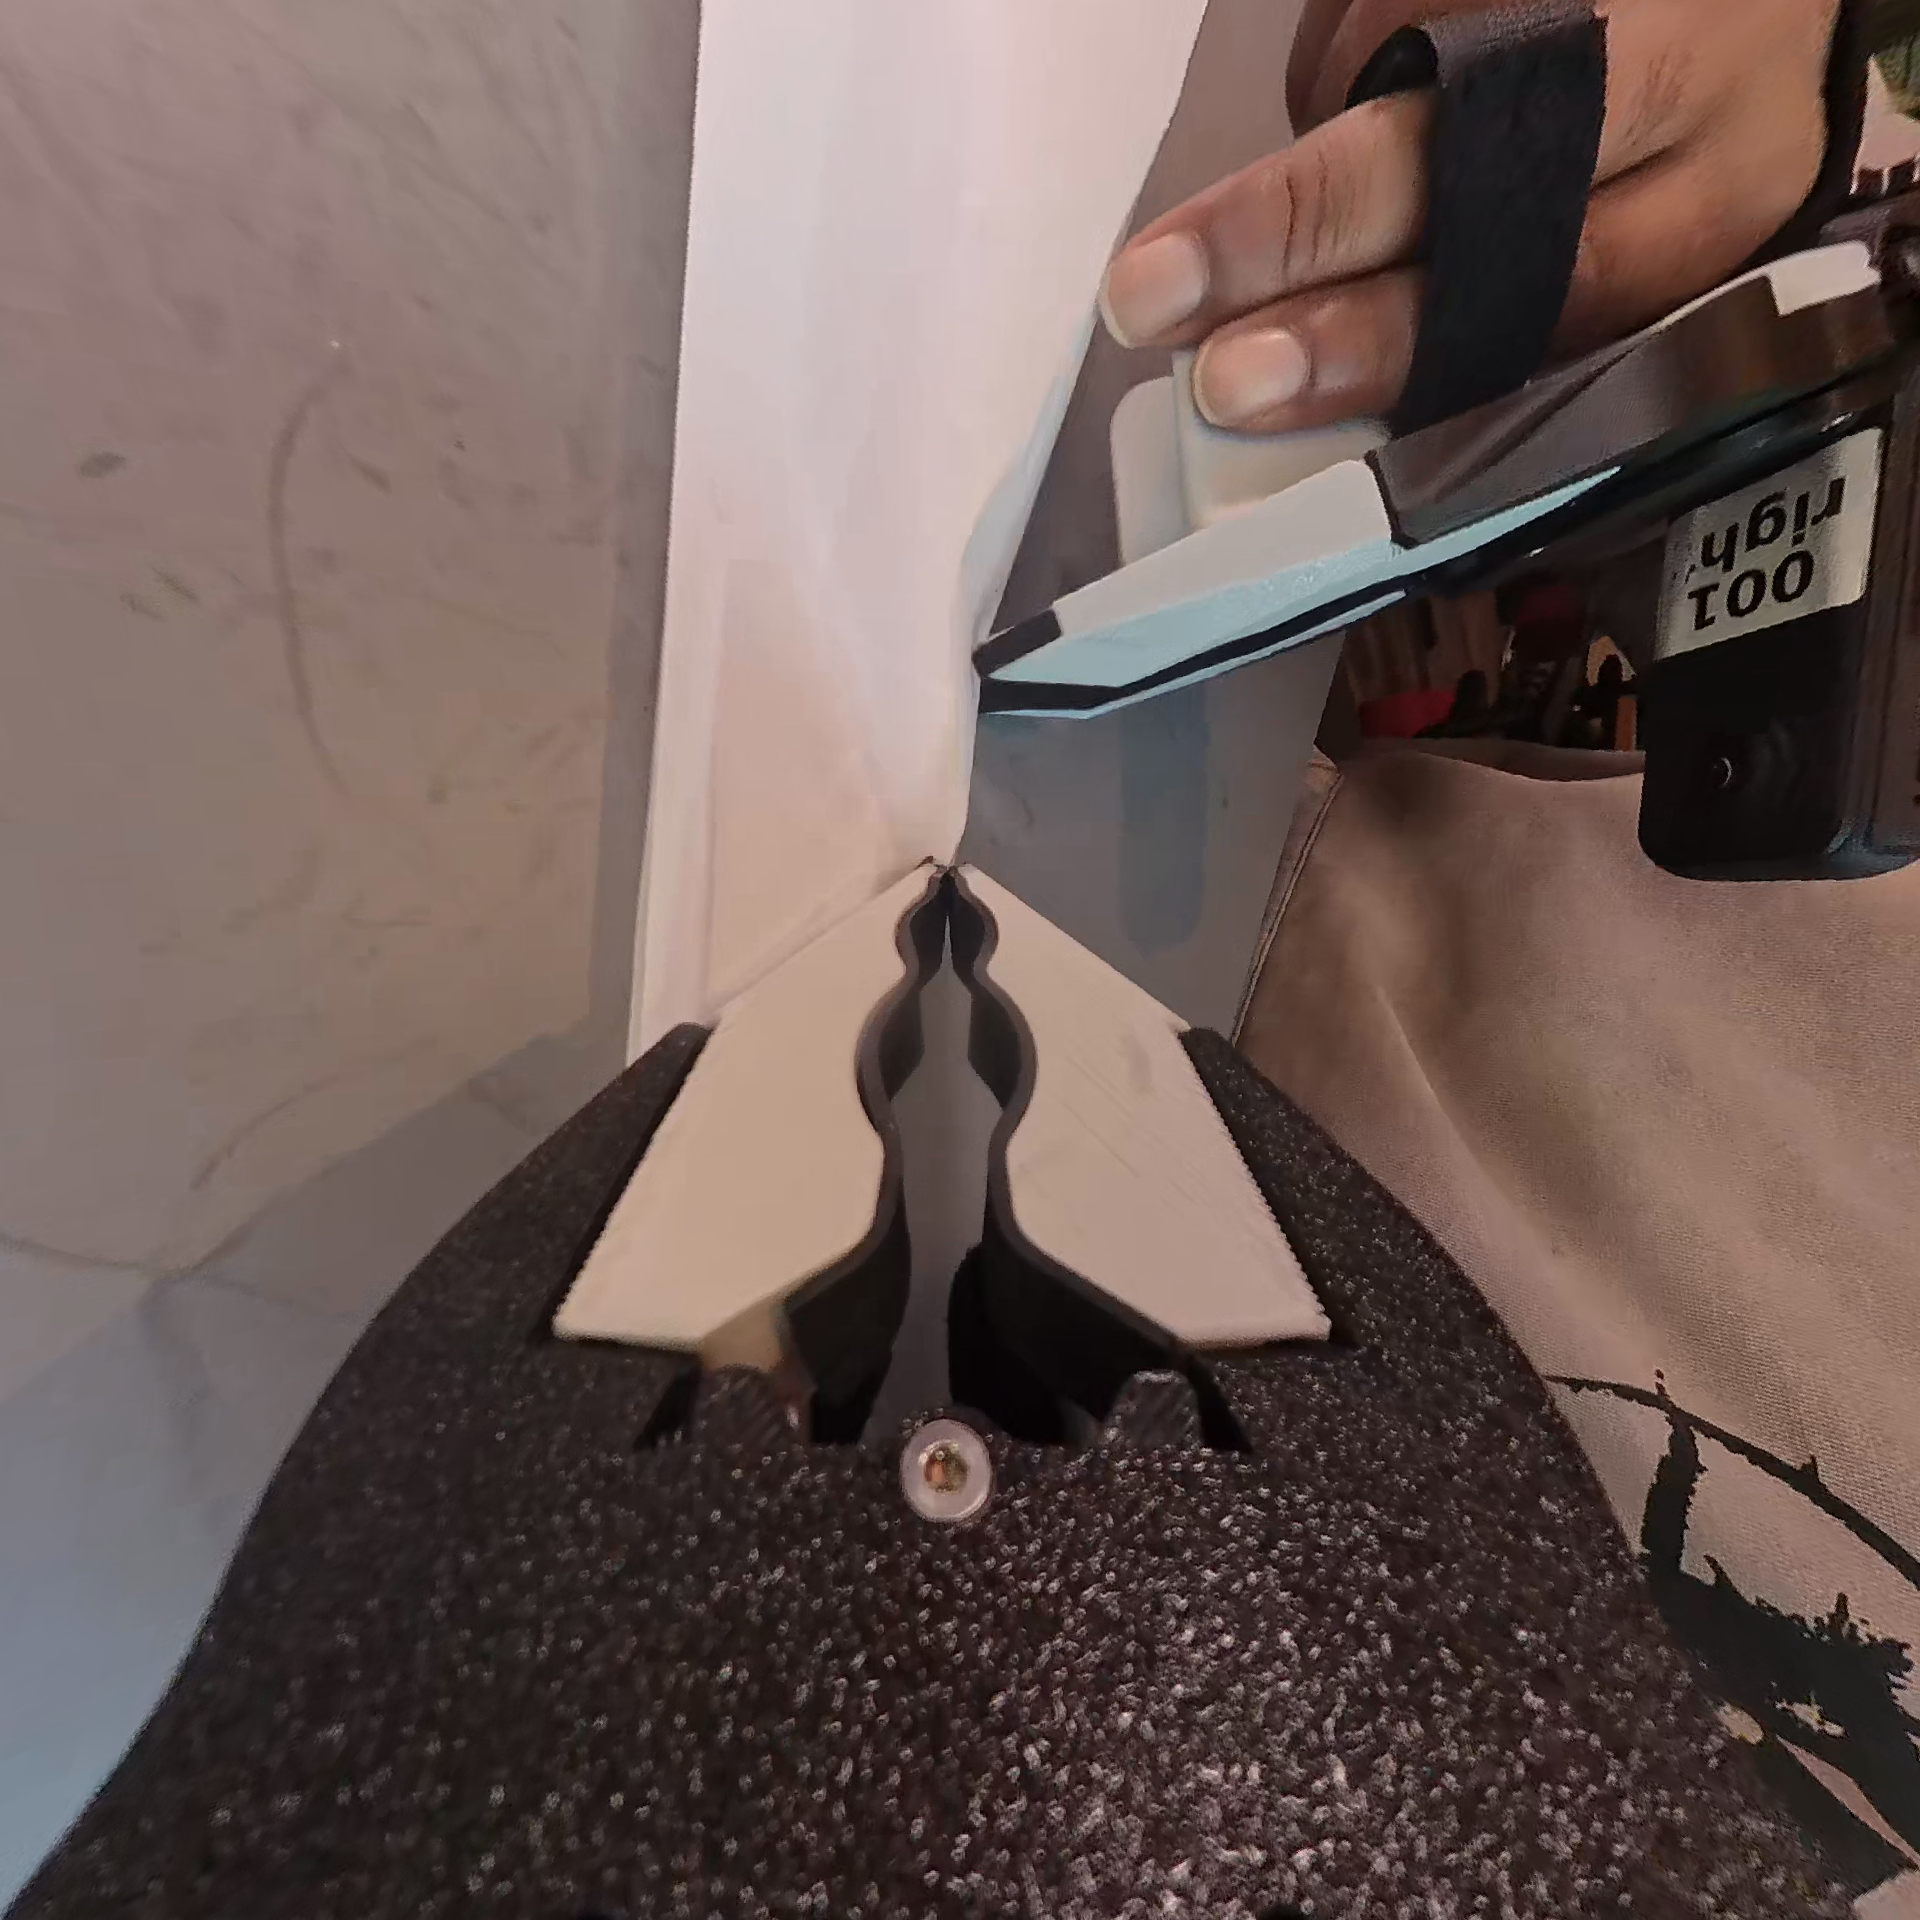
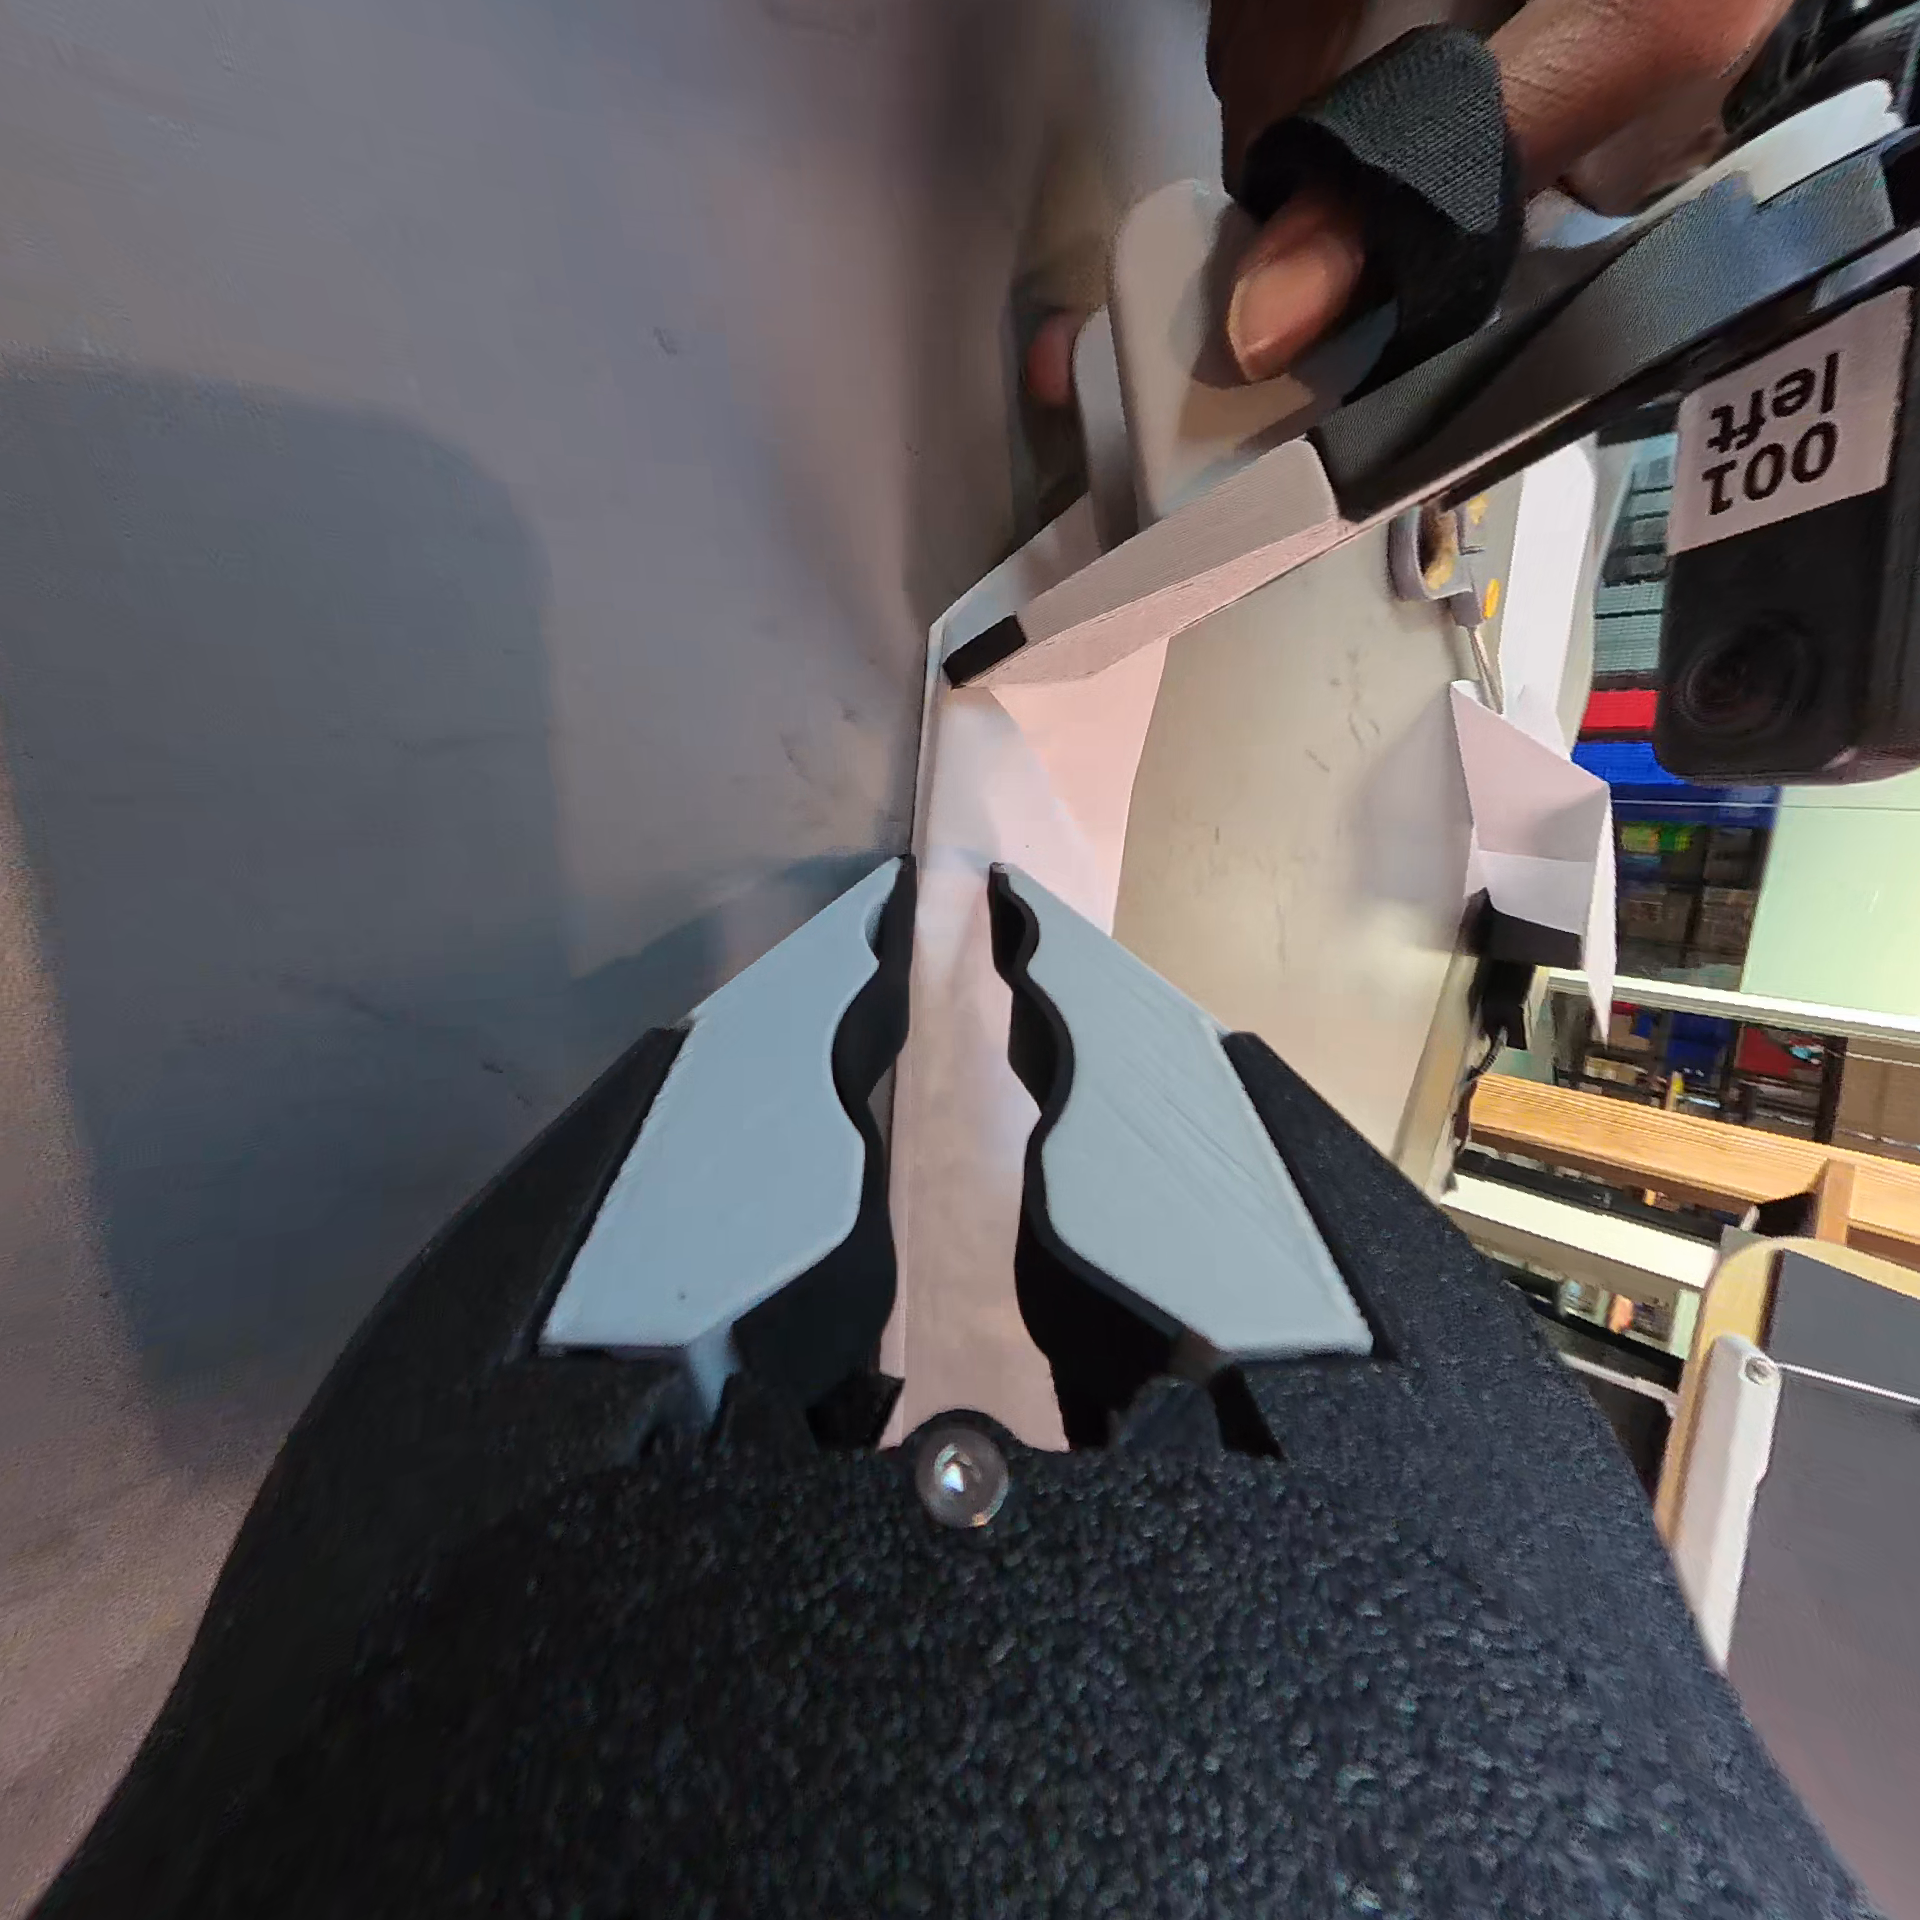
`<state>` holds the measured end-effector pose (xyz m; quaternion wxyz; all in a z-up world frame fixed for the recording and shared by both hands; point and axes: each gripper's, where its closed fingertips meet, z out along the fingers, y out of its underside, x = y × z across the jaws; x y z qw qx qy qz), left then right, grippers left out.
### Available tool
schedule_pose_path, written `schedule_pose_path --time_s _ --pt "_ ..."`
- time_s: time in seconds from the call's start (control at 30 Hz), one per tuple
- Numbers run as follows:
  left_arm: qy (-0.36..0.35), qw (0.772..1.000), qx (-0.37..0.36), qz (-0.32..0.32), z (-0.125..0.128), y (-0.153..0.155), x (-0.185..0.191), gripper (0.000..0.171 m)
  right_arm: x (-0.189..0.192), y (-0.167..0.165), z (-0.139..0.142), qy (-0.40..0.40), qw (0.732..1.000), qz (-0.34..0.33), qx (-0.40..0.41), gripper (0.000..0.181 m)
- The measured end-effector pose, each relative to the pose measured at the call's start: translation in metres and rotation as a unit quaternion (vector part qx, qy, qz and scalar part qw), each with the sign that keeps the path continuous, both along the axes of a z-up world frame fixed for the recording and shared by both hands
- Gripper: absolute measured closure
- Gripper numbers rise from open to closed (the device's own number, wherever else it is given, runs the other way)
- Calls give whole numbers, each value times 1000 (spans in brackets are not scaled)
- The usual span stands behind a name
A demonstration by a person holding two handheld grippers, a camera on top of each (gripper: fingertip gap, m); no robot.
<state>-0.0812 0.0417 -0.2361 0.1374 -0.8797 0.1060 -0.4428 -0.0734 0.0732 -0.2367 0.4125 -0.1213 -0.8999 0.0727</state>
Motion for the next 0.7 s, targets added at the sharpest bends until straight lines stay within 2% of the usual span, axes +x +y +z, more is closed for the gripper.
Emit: schedule_pose_path --time_s 0.2,0.37,0.43,0.5,0.63,0.7 --pt "18 1000 15 -14 -1 -1 3 171 0 0 -4 -102 992 27 -73 171" --pt "61 997 52 -19 0 -4 3 170 0 -1 -8 -209 968 28 -137 173" --pt "61 996 54 -27 4 -9 4 161 0 -1 -8 -242 959 32 -141 173" --pt "68 995 64 -28 8 -13 2 162 0 -2 -9 -267 953 35 -141 173" --pt "72 992 100 14 19 -5 -4 165 0 -2 -10 -309 938 35 -152 173" --pt "97 989 110 18 15 -2 -5 165 0 -2 -10 -327 932 35 -155 173"
